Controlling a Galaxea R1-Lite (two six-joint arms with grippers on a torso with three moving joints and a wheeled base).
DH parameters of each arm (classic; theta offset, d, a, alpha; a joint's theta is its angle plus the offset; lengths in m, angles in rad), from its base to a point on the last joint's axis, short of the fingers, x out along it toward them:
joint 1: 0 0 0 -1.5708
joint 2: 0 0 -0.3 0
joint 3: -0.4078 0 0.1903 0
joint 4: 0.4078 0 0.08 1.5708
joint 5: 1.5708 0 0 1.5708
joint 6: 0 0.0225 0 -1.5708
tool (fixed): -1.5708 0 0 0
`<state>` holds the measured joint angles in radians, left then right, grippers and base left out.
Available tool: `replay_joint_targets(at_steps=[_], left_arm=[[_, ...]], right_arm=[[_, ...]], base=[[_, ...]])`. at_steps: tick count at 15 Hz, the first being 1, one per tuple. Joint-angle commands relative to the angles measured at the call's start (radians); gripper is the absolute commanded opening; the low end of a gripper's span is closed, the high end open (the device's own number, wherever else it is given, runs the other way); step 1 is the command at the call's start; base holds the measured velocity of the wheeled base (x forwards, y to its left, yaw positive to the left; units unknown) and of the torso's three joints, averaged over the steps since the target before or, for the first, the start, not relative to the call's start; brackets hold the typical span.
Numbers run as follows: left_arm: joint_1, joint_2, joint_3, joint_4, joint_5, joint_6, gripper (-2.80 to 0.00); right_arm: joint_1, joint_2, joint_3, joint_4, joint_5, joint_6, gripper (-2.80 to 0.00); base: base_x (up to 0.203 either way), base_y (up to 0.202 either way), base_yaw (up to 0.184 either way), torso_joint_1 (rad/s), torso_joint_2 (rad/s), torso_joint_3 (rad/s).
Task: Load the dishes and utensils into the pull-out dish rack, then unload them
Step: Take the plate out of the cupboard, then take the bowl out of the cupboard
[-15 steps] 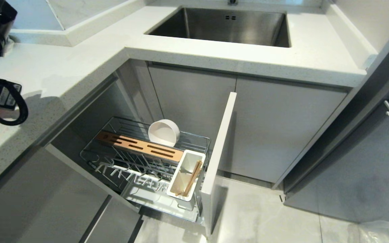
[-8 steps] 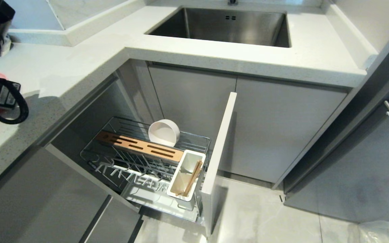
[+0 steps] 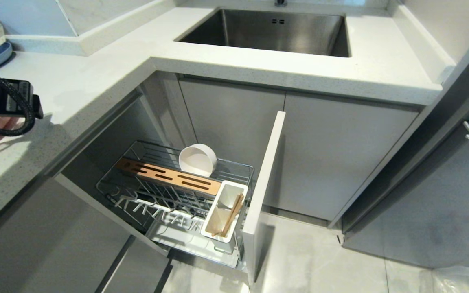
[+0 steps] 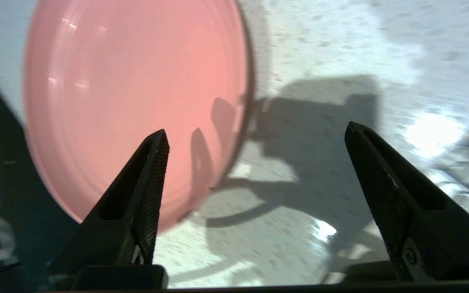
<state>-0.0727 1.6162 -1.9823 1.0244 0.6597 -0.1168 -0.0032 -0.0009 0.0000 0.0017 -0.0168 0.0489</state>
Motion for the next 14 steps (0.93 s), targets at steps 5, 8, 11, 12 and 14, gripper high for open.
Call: replay_joint_targets(at_steps=[5, 8, 11, 12, 14], left_arm=[[-0.018, -0.105, 0.001, 0.02, -0.171, -0.163, -2.8], [-0.041, -0.166, 0.003, 0.074, -0.194, -0.188, -2.8], [-0.119, -0.249, 0.003, 0.169, -0.193, -0.229, -2.8], [-0.162, -0.274, 0.004, 0.207, -0.192, -0.258, -2.8], [-0.247, -0.321, 0.026, 0.261, -0.192, -0.337, -2.8]], right_arm=[[0.0, 0.001, 0.002, 0.0, 0.0, 0.0, -2.8], [0.0, 0.001, 0.002, 0.0, 0.0, 0.0, -2.8], [0.0, 0.001, 0.002, 0.0, 0.0, 0.0, -2.8], [0.0, 0.001, 0.002, 0.0, 0.0, 0.0, -2.8], [0.0, 0.001, 0.002, 0.0, 0.0, 0.0, -2.8]], base=[[0.0, 0.0, 0.0, 0.0, 0.0, 0.0], [0.0, 0.0, 0.0, 0.0, 0.0, 0.0], [0.0, 0.0, 0.0, 0.0, 0.0, 0.0], [0.0, 0.0, 0.0, 0.0, 0.0, 0.0], [0.0, 0.0, 0.0, 0.0, 0.0, 0.0]])
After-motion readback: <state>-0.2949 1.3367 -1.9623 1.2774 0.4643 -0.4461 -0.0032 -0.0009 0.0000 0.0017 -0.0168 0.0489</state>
